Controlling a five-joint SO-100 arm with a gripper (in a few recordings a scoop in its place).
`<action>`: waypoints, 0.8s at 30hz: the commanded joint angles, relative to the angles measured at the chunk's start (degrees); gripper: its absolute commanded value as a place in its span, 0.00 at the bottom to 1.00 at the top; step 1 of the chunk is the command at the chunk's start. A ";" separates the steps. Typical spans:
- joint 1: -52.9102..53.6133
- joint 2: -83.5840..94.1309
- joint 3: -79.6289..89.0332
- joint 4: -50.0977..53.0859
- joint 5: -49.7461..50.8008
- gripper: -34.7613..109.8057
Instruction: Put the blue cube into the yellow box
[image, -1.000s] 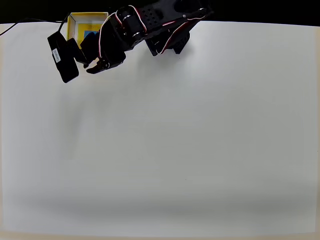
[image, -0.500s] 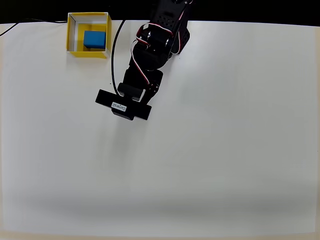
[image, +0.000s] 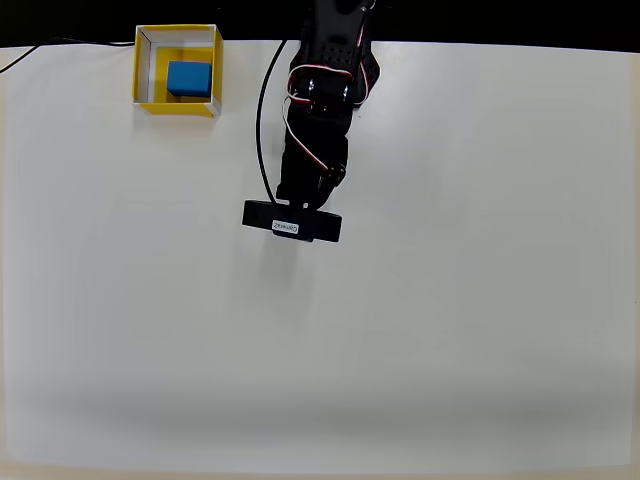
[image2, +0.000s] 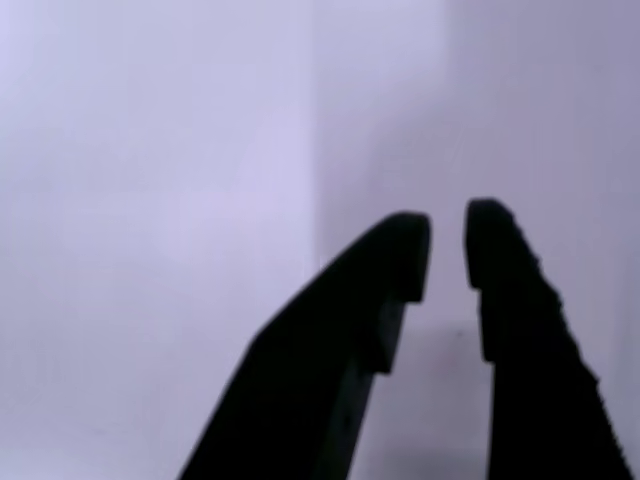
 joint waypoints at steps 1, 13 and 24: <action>-1.41 1.41 1.14 1.76 0.00 0.24; -7.21 1.49 2.99 17.58 -5.27 0.24; -4.83 1.23 2.99 18.19 6.15 0.28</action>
